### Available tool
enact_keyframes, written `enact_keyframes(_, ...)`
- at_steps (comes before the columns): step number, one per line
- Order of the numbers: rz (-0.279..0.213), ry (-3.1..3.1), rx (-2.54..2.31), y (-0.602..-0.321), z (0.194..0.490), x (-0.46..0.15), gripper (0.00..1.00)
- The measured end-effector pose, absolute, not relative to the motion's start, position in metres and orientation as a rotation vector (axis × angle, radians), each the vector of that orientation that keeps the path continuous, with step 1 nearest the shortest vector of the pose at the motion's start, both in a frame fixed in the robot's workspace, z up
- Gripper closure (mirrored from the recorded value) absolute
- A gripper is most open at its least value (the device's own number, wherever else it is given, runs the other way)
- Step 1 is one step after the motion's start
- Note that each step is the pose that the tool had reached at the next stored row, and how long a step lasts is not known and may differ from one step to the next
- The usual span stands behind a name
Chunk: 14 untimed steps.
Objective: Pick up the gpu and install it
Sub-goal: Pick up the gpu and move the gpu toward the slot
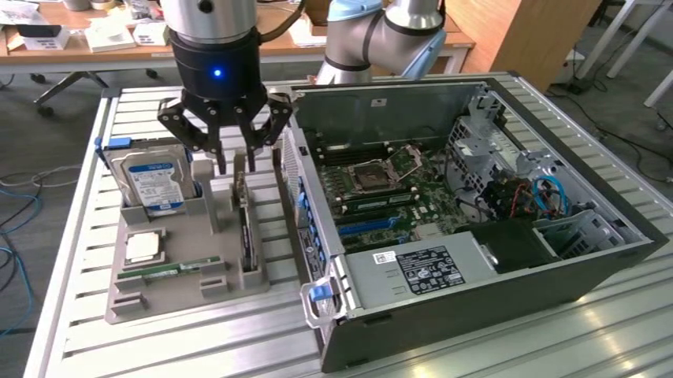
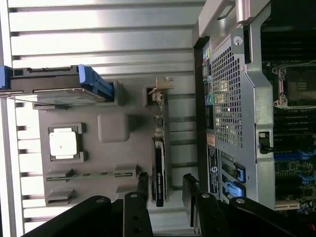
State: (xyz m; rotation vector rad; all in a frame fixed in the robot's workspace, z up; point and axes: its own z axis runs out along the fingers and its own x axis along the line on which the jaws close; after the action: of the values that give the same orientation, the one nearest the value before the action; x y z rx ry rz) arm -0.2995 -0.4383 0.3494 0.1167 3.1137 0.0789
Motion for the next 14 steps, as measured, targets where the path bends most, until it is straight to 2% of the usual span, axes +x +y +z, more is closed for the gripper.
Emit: enact_keyframes(14,0.079,3.114,0.117,-0.4383,0.3399,-0.2977,0.59)
